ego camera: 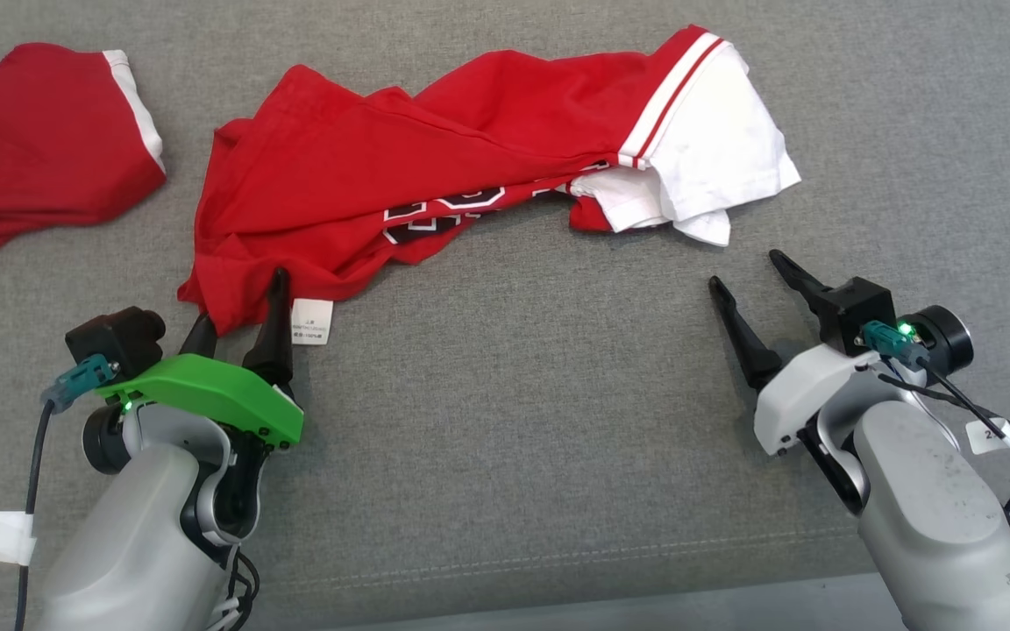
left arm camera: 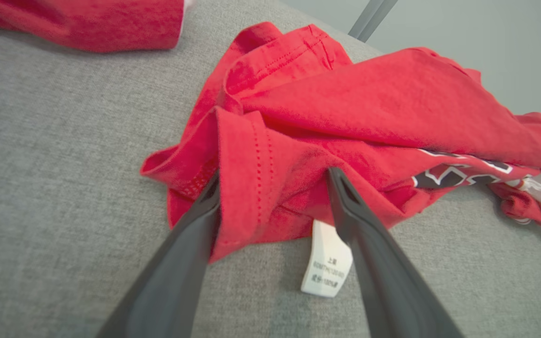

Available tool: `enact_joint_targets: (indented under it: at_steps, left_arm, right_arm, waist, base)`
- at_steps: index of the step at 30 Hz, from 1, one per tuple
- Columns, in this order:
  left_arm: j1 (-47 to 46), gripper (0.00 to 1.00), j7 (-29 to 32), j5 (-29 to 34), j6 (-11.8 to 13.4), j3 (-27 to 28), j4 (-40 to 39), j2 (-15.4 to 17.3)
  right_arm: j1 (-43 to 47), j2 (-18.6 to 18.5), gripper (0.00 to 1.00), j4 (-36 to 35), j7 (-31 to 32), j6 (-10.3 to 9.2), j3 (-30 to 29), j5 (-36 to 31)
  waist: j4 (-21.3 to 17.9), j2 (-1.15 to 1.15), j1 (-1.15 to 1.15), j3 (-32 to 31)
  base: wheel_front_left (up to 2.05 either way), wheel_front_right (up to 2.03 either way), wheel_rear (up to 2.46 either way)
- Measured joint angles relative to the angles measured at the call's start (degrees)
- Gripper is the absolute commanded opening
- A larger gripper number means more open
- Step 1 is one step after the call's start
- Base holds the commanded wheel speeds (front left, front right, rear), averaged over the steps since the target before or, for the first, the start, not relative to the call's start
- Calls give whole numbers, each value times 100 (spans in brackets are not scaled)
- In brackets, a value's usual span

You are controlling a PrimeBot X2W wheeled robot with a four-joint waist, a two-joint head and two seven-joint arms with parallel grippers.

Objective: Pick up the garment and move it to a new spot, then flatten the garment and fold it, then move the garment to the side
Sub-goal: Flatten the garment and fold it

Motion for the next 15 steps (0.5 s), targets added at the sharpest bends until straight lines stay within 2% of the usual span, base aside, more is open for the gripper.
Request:
enact_joint_targets:
  at_steps: [15]
  left_arm:
    - [-18,100,0,48,32,65,-59,1]
  right_arm:
    - [-701,157,100,683,-60,1,267,90]
  waist:
    - [96,0,0,109]
  base:
    - [0,0,0]
